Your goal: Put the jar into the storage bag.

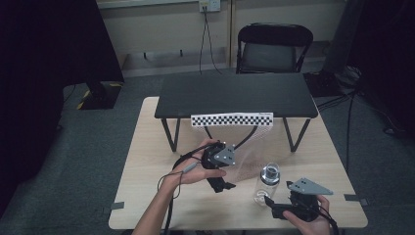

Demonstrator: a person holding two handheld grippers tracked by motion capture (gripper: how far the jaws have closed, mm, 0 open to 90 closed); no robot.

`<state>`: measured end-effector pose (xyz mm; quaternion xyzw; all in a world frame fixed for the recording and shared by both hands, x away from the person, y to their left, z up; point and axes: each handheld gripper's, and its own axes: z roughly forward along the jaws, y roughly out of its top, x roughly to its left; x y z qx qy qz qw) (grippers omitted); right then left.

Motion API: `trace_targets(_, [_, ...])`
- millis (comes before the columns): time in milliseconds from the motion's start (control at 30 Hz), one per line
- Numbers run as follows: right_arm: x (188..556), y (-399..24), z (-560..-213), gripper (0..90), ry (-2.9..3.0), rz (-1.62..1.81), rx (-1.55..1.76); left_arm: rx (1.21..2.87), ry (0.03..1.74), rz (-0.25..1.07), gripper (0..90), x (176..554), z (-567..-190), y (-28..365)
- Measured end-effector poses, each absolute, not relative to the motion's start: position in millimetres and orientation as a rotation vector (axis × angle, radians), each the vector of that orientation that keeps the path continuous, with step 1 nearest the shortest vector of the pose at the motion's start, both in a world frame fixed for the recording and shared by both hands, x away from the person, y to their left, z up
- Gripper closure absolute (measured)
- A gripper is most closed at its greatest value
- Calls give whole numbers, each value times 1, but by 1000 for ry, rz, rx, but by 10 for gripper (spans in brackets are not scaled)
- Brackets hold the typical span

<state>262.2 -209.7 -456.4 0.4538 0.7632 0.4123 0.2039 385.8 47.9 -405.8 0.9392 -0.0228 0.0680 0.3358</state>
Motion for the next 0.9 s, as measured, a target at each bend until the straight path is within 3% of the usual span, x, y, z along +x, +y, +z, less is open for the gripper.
trace_targets(267, [288,-194,-461,139,2164,1133,1239,2450,-42,177,2,388,-410,47])
trace_targets(600, [295,-185,-473,296,2166,1126,1183,2453,-40,191,2,386,-409,47])
trace_targets(900, [296,-184,-472,314,2168,1123,1185,2447,-46,197,2,386,-410,47])
